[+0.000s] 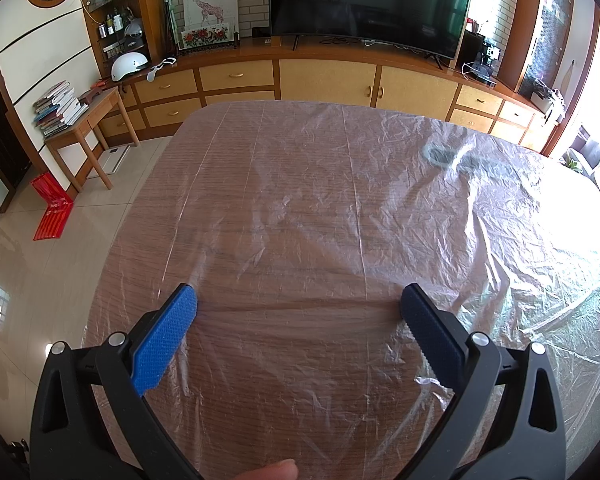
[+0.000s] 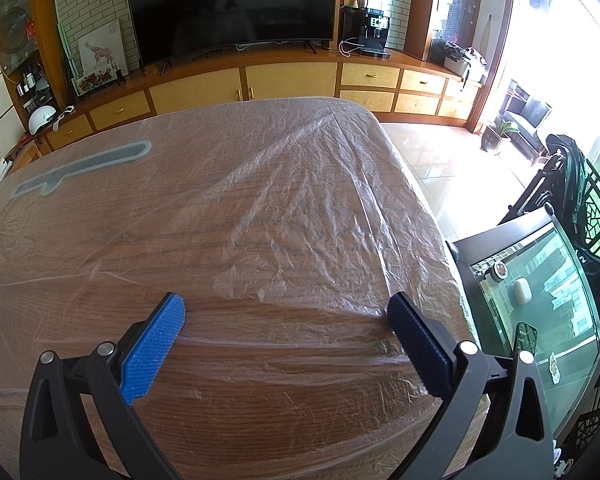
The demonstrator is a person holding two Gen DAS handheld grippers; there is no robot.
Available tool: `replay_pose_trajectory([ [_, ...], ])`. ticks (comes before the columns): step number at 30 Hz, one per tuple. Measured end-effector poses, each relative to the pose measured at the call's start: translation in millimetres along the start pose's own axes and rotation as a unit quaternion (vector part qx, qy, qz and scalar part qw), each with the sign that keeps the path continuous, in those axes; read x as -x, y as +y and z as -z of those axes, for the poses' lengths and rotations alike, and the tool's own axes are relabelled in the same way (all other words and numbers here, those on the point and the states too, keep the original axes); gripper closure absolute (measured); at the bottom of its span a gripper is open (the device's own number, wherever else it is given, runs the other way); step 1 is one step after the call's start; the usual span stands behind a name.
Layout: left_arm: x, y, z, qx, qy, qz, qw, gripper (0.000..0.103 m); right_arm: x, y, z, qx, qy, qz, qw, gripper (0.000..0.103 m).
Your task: Collect trash
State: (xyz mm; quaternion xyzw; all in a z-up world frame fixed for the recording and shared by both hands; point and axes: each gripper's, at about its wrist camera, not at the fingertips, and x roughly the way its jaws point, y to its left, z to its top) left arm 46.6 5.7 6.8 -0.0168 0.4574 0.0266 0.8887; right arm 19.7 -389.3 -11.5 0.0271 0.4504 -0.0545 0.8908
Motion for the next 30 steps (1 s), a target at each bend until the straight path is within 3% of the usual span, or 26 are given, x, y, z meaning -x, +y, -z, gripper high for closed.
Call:
replay_pose_trajectory([
  [30, -2.5, 1.7, -1.3, 0.002, 0.000, -0.002, 1.0000, 0.001, 0.4, 0.2, 0.1, 0.000, 0.000, 0.000, 1.000, 0.004],
])
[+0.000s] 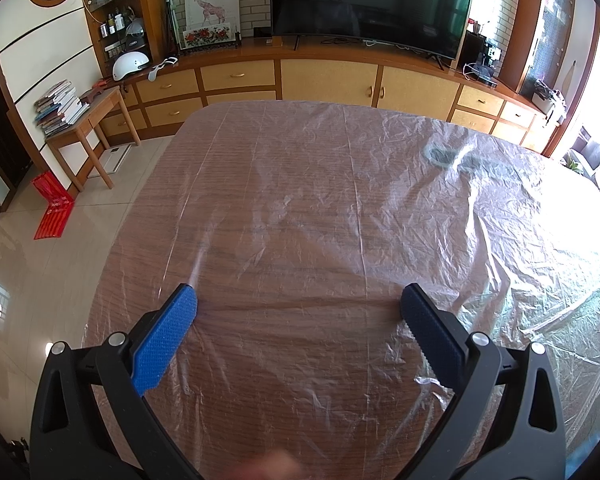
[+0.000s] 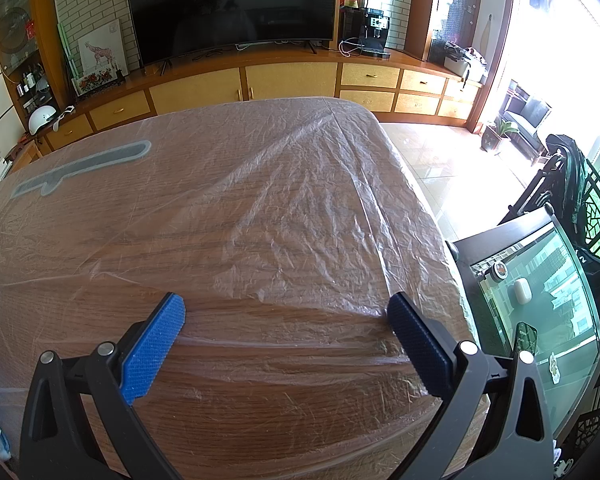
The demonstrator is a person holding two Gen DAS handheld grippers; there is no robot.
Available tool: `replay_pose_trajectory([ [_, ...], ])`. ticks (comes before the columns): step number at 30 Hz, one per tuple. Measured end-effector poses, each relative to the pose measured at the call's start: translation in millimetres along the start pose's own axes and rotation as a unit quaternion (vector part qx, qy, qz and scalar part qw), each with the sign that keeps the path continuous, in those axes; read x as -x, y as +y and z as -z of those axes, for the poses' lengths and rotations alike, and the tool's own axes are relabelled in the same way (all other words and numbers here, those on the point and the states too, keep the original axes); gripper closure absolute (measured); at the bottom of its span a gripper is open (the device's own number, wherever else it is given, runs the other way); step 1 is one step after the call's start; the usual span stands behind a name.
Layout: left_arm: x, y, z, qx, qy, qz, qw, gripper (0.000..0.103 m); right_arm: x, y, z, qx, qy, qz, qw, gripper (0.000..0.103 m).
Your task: Collect trash
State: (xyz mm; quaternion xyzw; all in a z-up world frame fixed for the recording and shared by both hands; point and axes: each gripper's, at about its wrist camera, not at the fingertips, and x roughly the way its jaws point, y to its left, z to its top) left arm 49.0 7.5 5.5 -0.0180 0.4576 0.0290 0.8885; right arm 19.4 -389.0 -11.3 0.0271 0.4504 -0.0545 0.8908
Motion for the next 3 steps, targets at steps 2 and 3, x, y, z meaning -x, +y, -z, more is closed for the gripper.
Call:
replay_pose_trajectory([
  [2, 0.1, 0.4, -0.1, 0.000, 0.000, 0.000, 1.0000, 0.001, 0.5, 0.3, 0.2, 0.000, 0.000, 0.000, 1.000, 0.004],
  [3, 0.1, 0.0, 0.0, 0.000, 0.000, 0.000, 1.0000, 0.001, 0.0, -0.1, 0.1, 0.000, 0.000, 0.000, 1.000, 0.004],
])
